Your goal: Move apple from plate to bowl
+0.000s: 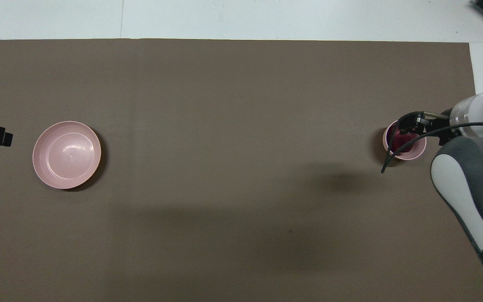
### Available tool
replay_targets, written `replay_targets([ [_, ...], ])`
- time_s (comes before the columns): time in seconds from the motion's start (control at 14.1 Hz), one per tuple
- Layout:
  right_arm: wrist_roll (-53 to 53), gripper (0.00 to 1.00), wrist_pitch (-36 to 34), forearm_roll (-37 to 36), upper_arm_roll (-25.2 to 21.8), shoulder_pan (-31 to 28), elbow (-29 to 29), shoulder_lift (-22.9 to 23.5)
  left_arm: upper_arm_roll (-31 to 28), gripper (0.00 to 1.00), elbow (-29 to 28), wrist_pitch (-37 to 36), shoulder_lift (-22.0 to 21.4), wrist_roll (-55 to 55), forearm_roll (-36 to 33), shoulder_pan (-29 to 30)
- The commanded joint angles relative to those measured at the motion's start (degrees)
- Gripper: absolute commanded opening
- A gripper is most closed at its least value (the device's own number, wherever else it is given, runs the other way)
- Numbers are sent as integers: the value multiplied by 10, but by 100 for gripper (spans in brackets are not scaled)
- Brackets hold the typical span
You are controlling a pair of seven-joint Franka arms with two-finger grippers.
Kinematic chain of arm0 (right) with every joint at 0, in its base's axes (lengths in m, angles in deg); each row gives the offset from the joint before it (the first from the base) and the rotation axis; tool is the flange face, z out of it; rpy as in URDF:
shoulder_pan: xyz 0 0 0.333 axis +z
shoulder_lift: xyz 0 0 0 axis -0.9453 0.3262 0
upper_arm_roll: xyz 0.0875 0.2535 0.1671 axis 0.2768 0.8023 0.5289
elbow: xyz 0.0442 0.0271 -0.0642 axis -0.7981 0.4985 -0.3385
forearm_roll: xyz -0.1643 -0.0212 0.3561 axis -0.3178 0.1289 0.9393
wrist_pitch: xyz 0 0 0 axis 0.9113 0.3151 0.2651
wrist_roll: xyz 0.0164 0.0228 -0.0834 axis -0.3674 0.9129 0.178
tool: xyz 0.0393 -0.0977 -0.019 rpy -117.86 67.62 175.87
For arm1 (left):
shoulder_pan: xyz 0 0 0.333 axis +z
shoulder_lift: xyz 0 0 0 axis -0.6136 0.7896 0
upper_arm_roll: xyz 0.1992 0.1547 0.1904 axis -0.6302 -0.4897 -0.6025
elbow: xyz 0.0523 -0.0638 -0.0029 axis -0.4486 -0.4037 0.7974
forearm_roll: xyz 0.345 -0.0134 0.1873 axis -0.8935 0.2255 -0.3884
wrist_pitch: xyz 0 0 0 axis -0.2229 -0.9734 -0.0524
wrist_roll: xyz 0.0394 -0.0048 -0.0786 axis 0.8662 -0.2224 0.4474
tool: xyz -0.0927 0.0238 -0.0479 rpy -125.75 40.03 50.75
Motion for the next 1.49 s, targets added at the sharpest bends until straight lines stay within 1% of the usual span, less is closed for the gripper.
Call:
replay_targets([
  [0.0, 52, 100, -73, 27, 6, -7, -55, 4, -3, 100, 0, -7, -5, 3, 2, 0],
  [0.21, 60, 100, -155, 30, 6, -7, -110, 0, -3, 100, 0, -7, -4, 2, 2, 0],
  [0.36, 63, 100, -185, 30, 6, -8, -124, -6, -3, 100, 0, -7, -5, 2, 2, 0],
  [0.78, 121, 100, -224, 31, -8, -16, -126, -31, -3, 100, 0, -7, -4, 2, 2, 0],
  [0.92, 139, 100, -240, 32, -16, -16, -135, -32, -3, 100, 0, -7, -4, 2, 2, 0],
  [1.07, 140, 100, -255, 31, -29, -1, -148, -32, -3, 100, 0, -7, -5, 3, 2, 0],
  [1.14, 140, 100, -257, 31, -44, 22, -149, -32, -3, 100, 0, -7, -4, 2, 2, 0],
  [1.21, 140, 100, -257, 32, -76, 49, -149, -32, -3, 100, 0, -7, -4, 3, 2, 0],
  [1.28, 139, 100, -257, 31, -87, 62, -149, -33, -3, 100, 0, -7, -5, 2, 2, 0],
  [1.42, 139, 100, -257, 32, -87, 64, -149, -34, -3, 100, 0, -7, -4, 3, 2, 0],
])
